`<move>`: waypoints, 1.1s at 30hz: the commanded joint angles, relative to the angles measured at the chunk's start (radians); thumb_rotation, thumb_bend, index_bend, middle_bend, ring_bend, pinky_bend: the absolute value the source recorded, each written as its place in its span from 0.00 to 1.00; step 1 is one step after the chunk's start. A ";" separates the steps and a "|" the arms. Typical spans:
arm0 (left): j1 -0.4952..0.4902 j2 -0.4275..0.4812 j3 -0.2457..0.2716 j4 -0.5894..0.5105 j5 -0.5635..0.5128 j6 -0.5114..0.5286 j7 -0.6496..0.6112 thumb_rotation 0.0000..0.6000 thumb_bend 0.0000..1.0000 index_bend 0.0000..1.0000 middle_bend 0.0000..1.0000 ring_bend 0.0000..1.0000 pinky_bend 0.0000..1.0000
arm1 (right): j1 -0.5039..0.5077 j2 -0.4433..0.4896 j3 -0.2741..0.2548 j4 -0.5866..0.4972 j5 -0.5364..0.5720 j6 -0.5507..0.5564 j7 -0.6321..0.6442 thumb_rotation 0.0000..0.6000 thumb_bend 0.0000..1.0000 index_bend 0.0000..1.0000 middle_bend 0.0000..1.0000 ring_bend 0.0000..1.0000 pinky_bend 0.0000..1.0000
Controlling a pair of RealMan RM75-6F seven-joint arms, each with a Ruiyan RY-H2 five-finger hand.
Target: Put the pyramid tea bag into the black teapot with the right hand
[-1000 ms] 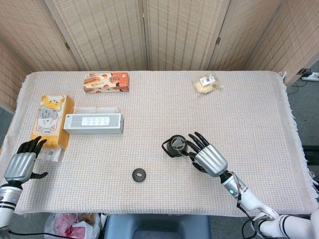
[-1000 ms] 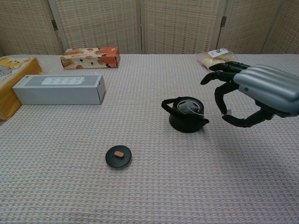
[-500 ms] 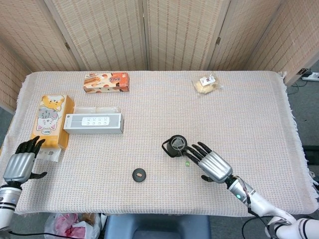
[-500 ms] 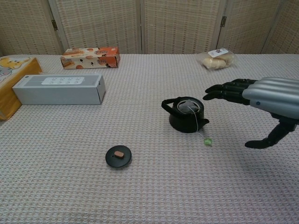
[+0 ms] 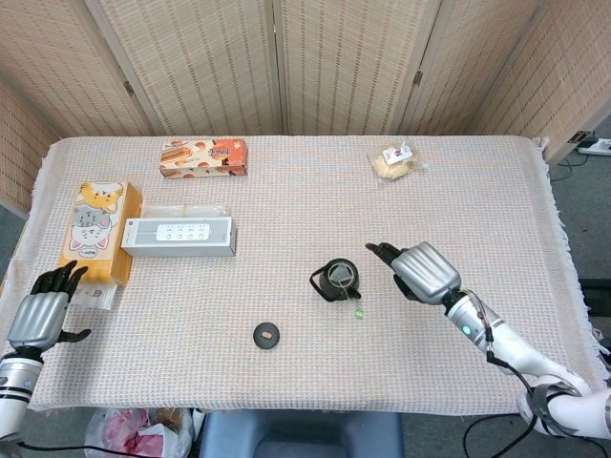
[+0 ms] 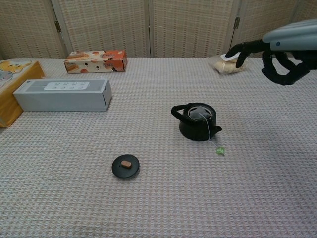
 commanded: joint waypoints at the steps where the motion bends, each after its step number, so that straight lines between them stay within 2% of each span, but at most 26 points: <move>1: -0.003 -0.002 0.000 0.002 -0.003 -0.006 0.002 1.00 0.14 0.00 0.00 0.00 0.10 | 0.079 0.036 0.024 -0.006 0.123 -0.122 -0.036 1.00 0.97 0.00 0.19 0.70 0.80; 2: -0.004 -0.003 0.000 0.003 -0.004 -0.008 0.002 1.00 0.14 0.00 0.00 0.00 0.10 | 0.097 0.038 0.024 -0.001 0.149 -0.154 -0.036 1.00 1.00 0.00 0.18 0.74 0.83; 5: -0.005 -0.003 -0.002 0.005 -0.006 -0.009 0.002 1.00 0.14 0.00 0.00 0.00 0.10 | 0.158 0.052 0.026 0.006 0.222 -0.268 -0.008 1.00 1.00 0.00 0.17 0.79 0.87; 13: -0.006 -0.005 -0.003 0.009 -0.008 -0.009 0.002 1.00 0.14 0.00 0.00 0.00 0.10 | 0.268 0.078 0.009 0.022 0.306 -0.462 0.076 1.00 1.00 0.00 0.15 0.81 0.89; 23: -0.007 -0.004 0.000 0.009 -0.002 -0.013 -0.008 1.00 0.14 0.00 0.00 0.00 0.10 | 0.304 -0.023 0.000 0.156 0.289 -0.522 0.181 1.00 1.00 0.01 0.17 0.81 0.89; 33: -0.003 0.003 0.001 0.006 0.006 -0.007 -0.021 1.00 0.14 0.00 0.00 0.00 0.10 | 0.321 -0.085 0.006 0.214 0.229 -0.563 0.254 1.00 1.00 0.05 0.18 0.81 0.89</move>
